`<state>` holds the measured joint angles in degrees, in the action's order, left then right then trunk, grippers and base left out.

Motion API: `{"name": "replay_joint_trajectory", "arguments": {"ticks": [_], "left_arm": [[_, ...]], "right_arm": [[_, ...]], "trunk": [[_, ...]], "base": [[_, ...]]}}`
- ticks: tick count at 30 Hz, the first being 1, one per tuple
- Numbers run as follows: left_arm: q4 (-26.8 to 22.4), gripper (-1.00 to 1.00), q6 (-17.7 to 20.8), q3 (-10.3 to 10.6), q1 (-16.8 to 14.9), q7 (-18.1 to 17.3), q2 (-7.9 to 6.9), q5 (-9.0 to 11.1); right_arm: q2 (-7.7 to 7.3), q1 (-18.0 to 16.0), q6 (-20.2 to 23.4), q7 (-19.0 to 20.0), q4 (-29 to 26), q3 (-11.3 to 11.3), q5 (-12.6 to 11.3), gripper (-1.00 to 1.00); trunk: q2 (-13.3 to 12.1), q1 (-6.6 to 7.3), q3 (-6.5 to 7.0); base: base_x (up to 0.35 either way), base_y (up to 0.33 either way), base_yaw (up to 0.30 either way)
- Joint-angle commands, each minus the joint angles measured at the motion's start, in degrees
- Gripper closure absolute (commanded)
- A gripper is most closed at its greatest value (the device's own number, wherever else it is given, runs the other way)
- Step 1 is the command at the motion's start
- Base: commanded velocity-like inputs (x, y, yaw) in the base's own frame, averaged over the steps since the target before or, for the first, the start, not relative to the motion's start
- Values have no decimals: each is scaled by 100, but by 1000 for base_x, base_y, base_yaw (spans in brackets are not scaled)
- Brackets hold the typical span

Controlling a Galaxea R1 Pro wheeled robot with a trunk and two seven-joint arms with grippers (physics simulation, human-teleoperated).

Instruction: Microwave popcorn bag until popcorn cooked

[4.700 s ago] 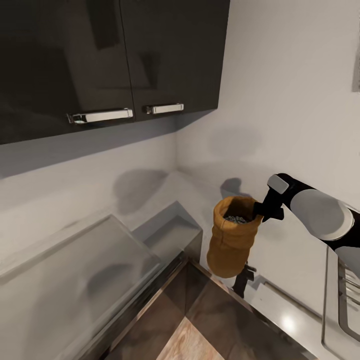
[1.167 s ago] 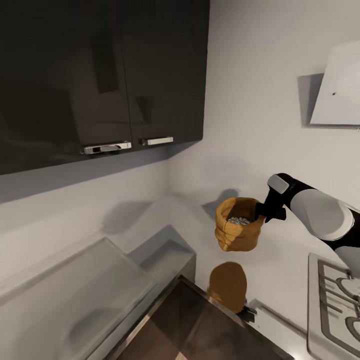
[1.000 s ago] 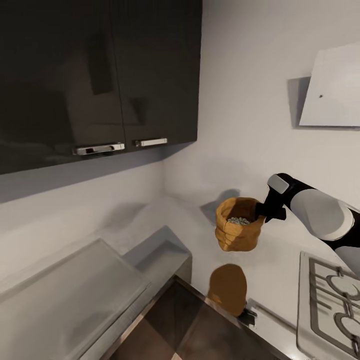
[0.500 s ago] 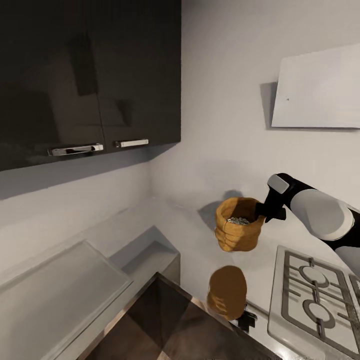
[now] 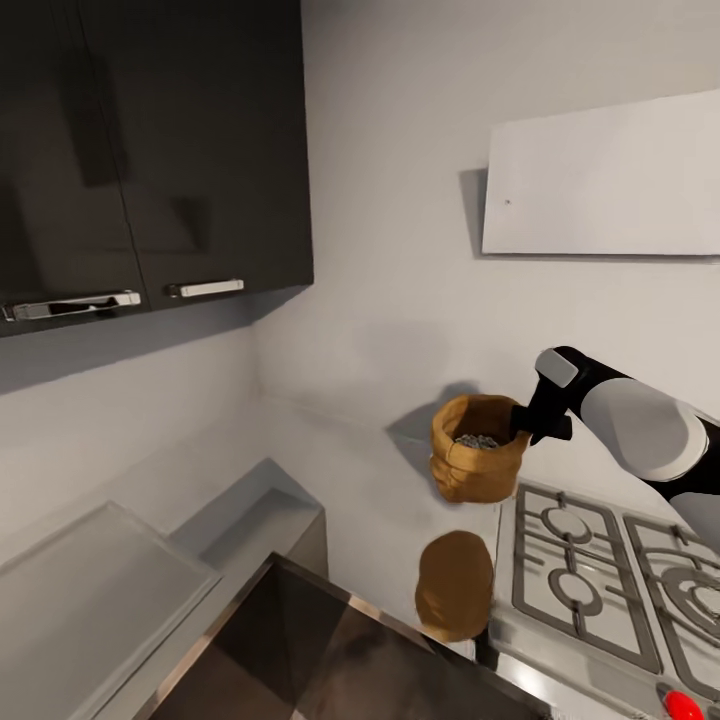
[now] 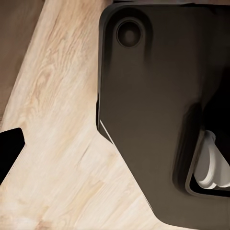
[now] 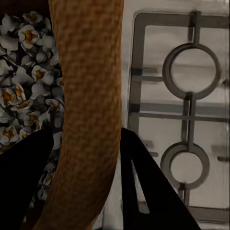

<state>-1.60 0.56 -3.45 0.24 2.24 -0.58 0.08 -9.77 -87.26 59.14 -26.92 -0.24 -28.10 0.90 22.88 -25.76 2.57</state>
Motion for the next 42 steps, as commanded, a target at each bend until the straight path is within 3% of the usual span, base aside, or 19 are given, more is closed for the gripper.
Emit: {"name": "replay_joint_trajectory", "arguments": {"ticks": [1, 29, 42], "left_arm": [[-7, -100, 6, -36, 3, 6, -3, 2], [-7, -100, 5, -32, 4, 5, -10, 1], [-7, -100, -3, -32, 5, 6, -4, 2]], "right_arm": [[1, -1, 10, -41, -3, -52, 7, 100], [1, -1, 10, -41, -3, -46, 7, 100], [1, -1, 10, -41, -3, -46, 7, 100]], "trunk": [[3, -2, -2], [3, -2, -2], [3, -2, -2]], "base": [[0, 0, -297], [-141, 0, -298], [-311, 0, -298]]}}
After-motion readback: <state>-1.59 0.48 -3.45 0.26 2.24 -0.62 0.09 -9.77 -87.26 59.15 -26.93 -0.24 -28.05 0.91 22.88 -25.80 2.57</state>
